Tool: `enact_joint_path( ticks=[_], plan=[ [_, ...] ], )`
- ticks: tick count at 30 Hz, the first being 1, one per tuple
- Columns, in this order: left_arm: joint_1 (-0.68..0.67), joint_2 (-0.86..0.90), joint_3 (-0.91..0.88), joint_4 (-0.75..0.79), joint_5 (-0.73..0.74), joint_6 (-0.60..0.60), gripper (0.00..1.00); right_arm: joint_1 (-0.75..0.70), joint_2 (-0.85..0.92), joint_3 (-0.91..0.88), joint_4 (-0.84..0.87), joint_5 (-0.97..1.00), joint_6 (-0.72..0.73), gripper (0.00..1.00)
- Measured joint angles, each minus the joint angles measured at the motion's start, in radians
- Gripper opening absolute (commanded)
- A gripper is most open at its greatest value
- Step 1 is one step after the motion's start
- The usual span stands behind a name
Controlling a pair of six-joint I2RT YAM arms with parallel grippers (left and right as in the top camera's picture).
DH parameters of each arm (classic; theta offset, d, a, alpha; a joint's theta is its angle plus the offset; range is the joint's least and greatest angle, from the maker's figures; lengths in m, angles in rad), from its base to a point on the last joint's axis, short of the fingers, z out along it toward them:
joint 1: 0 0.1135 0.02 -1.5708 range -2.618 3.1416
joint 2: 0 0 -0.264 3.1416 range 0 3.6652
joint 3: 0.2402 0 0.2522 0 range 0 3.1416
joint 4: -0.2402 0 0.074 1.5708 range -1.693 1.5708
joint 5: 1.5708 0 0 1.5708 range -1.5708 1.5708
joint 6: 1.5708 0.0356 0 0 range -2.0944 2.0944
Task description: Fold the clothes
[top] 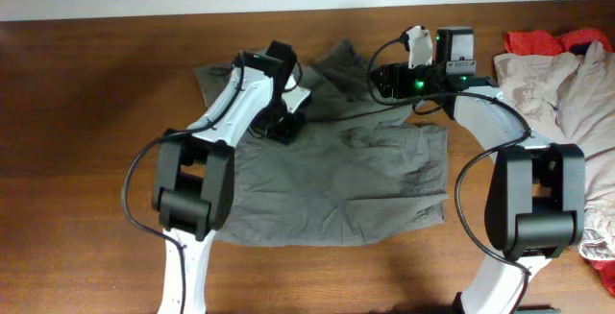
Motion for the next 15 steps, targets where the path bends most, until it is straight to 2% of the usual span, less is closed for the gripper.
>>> enact_joint_path(
  ticks=[7, 15],
  plan=[
    [-0.040, 0.027, -0.002, -0.166, 0.019, -0.038, 0.01, 0.000, 0.000, 0.000, 0.005, 0.013, 0.025, 0.79],
    [-0.074, 0.027, -0.066, -0.258, 0.088, -0.065, 0.01, 0.000, 0.000, 0.000, 0.027, 0.015, 0.050, 0.79]
  ],
)
